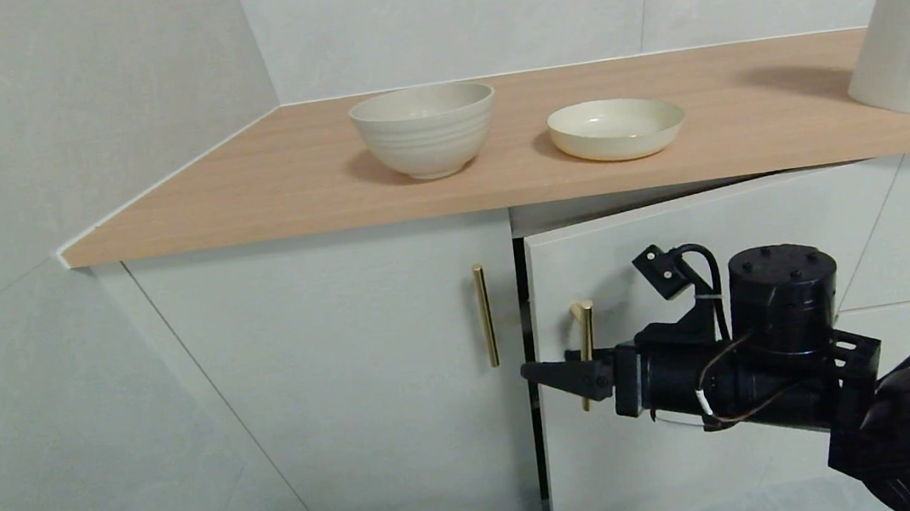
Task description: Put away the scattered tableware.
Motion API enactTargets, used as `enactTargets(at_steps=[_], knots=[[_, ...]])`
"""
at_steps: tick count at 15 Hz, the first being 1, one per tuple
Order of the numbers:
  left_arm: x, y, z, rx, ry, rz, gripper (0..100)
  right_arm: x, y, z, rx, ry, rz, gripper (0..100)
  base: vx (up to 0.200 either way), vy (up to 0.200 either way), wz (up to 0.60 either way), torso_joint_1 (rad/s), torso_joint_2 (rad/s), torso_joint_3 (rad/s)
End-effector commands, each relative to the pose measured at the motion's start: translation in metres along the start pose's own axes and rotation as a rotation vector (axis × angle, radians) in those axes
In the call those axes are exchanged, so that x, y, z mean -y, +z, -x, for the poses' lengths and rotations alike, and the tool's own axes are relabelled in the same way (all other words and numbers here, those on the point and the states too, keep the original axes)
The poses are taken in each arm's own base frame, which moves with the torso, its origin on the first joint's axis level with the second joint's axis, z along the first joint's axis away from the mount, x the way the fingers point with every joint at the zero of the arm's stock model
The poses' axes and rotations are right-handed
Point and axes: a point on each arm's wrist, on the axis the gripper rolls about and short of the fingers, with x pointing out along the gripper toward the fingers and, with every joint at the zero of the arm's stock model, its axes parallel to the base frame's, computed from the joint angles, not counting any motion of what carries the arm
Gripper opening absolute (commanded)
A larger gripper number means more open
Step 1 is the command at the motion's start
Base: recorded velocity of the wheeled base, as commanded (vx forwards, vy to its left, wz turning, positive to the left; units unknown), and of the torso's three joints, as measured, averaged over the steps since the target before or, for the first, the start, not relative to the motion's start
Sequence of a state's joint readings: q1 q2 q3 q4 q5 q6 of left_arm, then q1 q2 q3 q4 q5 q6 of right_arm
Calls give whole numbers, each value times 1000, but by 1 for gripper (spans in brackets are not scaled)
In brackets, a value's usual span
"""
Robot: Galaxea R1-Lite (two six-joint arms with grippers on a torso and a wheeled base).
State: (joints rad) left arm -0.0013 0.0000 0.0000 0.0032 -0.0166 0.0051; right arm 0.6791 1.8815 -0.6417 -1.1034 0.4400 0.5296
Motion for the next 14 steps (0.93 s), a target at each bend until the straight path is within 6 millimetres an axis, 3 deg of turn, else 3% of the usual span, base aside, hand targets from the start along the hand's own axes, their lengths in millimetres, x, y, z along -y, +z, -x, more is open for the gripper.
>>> enactTargets(at_steps=[1, 7, 14], knots=[[0, 0, 0, 0, -1, -1, 100, -7, 1, 10, 10, 10, 10, 100, 0, 0, 0, 0, 0, 0], [0, 0, 0, 0, -1, -1, 100, -20, -4, 33, -22, 64, 11, 100, 0, 0, 0, 0, 0, 0], [0, 2, 0, 14, -6, -32, 100, -27, -12, 40, -50, 82, 10, 100, 0, 0, 0, 0, 0, 0]])
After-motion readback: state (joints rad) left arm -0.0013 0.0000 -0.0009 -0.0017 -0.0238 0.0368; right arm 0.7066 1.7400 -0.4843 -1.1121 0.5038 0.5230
